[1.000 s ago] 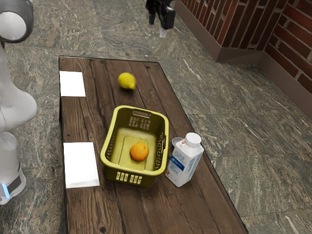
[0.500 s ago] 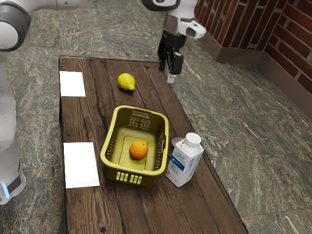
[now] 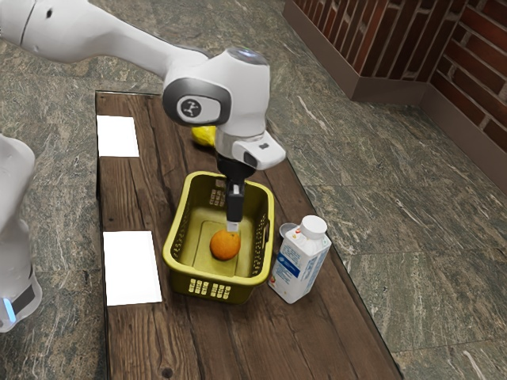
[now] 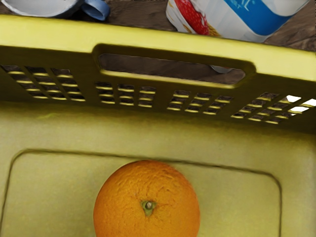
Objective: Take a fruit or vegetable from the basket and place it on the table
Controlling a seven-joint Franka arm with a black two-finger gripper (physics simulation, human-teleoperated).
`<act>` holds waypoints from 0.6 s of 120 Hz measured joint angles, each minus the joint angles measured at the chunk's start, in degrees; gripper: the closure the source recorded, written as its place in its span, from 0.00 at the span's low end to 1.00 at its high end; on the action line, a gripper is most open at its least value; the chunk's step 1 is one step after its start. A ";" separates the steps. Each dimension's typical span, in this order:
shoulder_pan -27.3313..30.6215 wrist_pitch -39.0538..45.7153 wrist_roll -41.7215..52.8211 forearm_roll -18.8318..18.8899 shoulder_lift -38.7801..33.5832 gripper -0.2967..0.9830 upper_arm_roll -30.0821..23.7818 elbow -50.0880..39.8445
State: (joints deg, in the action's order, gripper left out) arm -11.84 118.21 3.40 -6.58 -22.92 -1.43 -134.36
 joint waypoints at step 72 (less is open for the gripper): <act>-12.71 3.38 1.76 -0.52 9.84 0.25 14.43 -0.38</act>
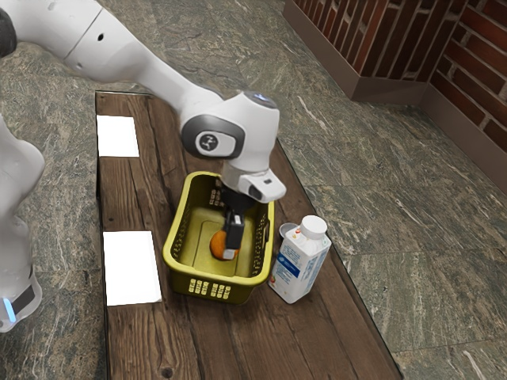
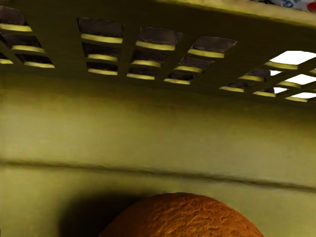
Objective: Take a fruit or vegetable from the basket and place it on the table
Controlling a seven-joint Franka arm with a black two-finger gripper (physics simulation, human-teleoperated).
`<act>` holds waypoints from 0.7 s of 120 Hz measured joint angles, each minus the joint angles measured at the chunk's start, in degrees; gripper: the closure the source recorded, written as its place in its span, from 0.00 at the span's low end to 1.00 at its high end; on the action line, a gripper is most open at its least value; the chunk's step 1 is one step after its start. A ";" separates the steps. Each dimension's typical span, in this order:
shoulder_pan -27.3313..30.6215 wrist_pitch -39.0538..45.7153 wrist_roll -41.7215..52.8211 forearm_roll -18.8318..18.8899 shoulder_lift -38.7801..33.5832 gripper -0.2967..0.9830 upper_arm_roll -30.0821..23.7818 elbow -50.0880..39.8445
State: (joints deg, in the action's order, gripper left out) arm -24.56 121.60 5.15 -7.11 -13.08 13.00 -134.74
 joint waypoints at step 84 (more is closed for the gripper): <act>-2.46 -19.39 -1.16 3.08 0.24 0.52 -1.33 14.38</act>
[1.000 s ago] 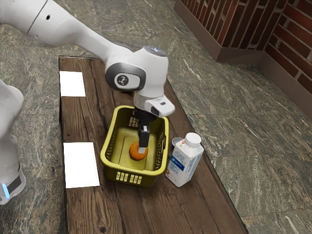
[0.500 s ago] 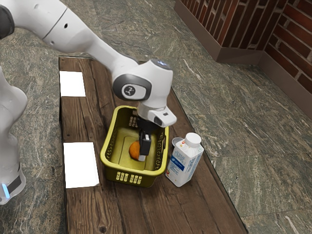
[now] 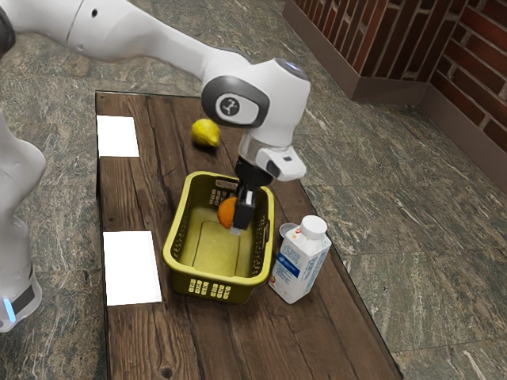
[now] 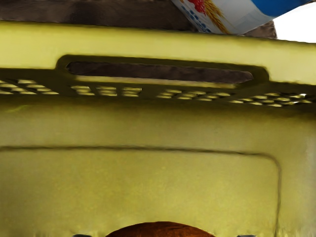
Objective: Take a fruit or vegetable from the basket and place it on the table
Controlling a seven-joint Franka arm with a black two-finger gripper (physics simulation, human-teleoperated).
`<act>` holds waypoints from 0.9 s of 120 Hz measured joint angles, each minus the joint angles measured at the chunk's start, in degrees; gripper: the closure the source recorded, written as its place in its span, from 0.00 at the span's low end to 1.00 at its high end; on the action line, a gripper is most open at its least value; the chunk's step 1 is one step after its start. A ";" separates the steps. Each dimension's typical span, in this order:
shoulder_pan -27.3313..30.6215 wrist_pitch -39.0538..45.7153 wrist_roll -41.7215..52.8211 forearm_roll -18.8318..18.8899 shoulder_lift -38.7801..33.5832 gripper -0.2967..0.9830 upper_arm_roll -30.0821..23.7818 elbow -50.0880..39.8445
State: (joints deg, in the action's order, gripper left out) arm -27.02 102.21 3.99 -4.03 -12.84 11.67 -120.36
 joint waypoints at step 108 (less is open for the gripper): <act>-2.85 33.00 -5.85 -1.61 21.92 0.52 -16.18 14.98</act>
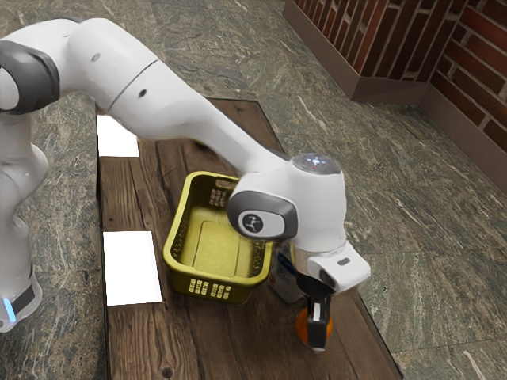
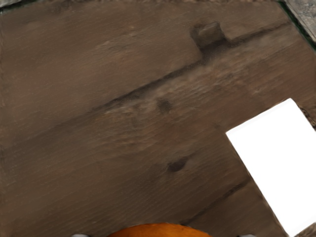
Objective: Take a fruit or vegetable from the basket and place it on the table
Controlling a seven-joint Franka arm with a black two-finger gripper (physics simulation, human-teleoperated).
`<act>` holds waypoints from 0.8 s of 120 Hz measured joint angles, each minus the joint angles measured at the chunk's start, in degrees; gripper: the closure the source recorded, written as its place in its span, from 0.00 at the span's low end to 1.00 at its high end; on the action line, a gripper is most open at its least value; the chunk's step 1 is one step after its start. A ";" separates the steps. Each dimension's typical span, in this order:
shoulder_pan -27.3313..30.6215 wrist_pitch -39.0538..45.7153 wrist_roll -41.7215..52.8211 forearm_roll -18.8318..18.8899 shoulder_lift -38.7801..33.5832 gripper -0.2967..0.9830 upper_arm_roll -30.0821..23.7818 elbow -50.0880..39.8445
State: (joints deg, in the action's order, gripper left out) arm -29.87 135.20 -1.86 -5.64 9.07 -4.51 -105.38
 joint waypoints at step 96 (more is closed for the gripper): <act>-6.62 -17.96 -12.38 6.89 6.75 0.30 1.35 20.70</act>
State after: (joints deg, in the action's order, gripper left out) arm -36.49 117.25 -14.24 1.26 15.83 -3.16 -84.67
